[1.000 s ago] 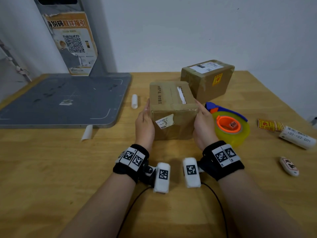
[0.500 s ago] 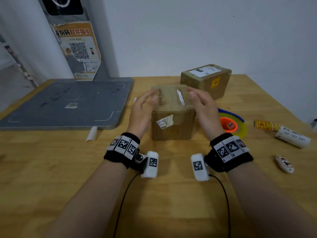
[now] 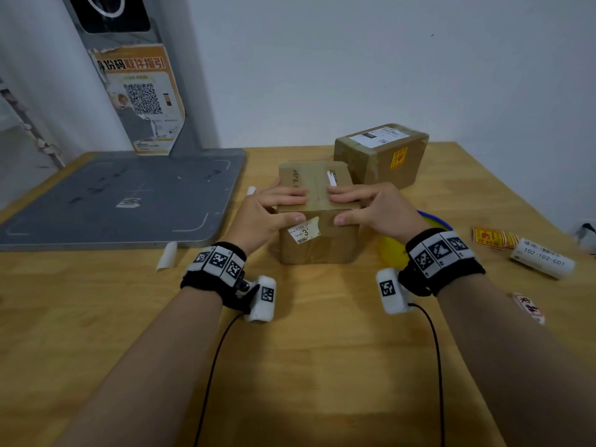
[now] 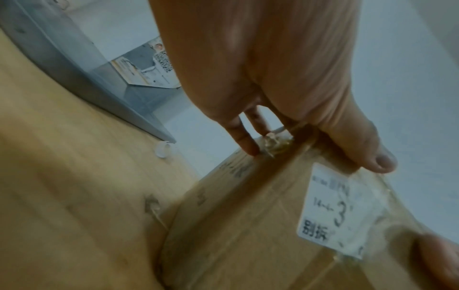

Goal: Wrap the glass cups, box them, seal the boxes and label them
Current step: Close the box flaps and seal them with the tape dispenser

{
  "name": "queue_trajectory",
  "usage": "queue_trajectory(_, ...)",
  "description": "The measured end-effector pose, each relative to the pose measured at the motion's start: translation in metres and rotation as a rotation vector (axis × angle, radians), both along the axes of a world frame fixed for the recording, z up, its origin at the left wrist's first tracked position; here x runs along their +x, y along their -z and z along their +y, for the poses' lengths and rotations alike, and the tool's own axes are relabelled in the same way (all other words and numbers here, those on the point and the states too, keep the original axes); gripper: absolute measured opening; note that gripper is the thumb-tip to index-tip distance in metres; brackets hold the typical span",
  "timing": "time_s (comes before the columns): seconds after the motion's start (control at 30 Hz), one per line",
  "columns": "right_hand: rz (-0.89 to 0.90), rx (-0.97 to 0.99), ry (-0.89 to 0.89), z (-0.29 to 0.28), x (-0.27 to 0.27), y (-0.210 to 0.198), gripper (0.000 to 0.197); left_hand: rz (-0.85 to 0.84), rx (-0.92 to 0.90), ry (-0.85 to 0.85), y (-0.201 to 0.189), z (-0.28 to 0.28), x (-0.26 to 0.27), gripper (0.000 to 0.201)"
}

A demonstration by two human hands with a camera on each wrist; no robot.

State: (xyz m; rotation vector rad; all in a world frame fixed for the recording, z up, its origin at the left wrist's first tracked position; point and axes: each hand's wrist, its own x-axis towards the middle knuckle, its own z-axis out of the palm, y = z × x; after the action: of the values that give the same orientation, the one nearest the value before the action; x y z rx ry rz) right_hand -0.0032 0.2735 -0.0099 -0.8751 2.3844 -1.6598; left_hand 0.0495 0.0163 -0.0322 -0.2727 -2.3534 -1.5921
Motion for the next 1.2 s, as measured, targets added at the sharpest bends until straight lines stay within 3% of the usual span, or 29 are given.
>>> queue_trajectory(0.2, -0.075, -0.166, 0.004, 0.004, -0.002, 0.010, 0.037, 0.033, 0.174, 0.096, 0.012, 0.000, 0.003, 0.024)
queue_trajectory(0.4, -0.148, -0.374, -0.045, 0.004, -0.001, 0.026, 0.018, 0.039, 0.228, 0.082, 0.017, 0.004, 0.005, 0.033)
queue_trajectory(0.63, -0.250, -0.484, -0.070, 0.000, 0.003, 0.030, 0.032, 0.026, 0.254, 0.022, 0.015, 0.013, 0.013, 0.038)
queue_trajectory(0.73, -0.283, -0.470, -0.048, 0.000, 0.009, 0.027, 0.037, -0.015, 0.242, -0.008, 0.010, 0.017, 0.018, 0.038)
queue_trajectory(0.87, -0.263, -0.408, 0.024, -0.002, 0.014, 0.023, 0.026, -0.073, 0.247, -0.033, 0.003, 0.021, 0.027, 0.040)
queue_trajectory(1.07, -0.018, -0.087, 0.146, -0.008, 0.024, 0.007, 0.028, -0.126, 0.241, -0.164, -0.023, 0.038, 0.030, 0.035)
queue_trajectory(1.2, 0.119, 0.041, 0.203, 0.000, 0.036, -0.009, 0.033, -0.054, 0.155, -0.331, -0.044, 0.060, 0.032, 0.031)
